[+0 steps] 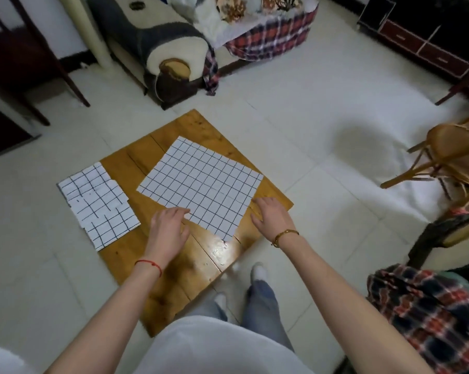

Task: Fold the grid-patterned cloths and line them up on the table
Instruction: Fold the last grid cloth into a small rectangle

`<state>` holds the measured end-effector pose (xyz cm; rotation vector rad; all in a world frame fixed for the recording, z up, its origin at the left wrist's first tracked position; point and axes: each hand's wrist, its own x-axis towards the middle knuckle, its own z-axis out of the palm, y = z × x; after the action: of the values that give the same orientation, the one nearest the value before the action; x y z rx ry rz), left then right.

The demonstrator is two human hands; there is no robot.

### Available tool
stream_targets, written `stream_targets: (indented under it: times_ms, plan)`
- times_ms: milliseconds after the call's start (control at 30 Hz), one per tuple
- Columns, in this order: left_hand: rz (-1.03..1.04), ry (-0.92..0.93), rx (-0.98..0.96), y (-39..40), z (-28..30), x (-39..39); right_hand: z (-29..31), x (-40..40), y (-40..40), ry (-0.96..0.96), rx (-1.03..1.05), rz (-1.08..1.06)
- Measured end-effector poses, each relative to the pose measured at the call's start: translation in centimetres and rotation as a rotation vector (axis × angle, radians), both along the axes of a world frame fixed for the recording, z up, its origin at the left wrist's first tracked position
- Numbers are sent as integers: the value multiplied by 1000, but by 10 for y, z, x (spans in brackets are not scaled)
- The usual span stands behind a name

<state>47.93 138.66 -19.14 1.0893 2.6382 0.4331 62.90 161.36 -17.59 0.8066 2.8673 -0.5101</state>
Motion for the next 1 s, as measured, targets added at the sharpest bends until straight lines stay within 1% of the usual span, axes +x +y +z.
stream_targets:
  times_ms: [167, 267, 433, 600, 767, 867, 1000]
  plan:
    - [177, -13, -8, 34, -7, 9, -12, -35, 56, -26, -36, 189]
    - [278, -21, 1, 59, -12, 20, -20, -51, 89, -41, 2, 302]
    - [406, -50, 6, 90, -27, 37, -40, -71, 130, -56, 36, 409]
    - [438, -73, -6, 113, -57, 45, -77, -81, 159, -126, 60, 429]
    - [448, -128, 15, 132, -101, 44, -127, -89, 182, -234, 70, 413]
    - [428, -170, -21, 141, -134, 39, -159, -102, 192, -260, 71, 388]
    - [405, -189, -60, 149, -181, 32, -203, -123, 204, -245, 61, 385]
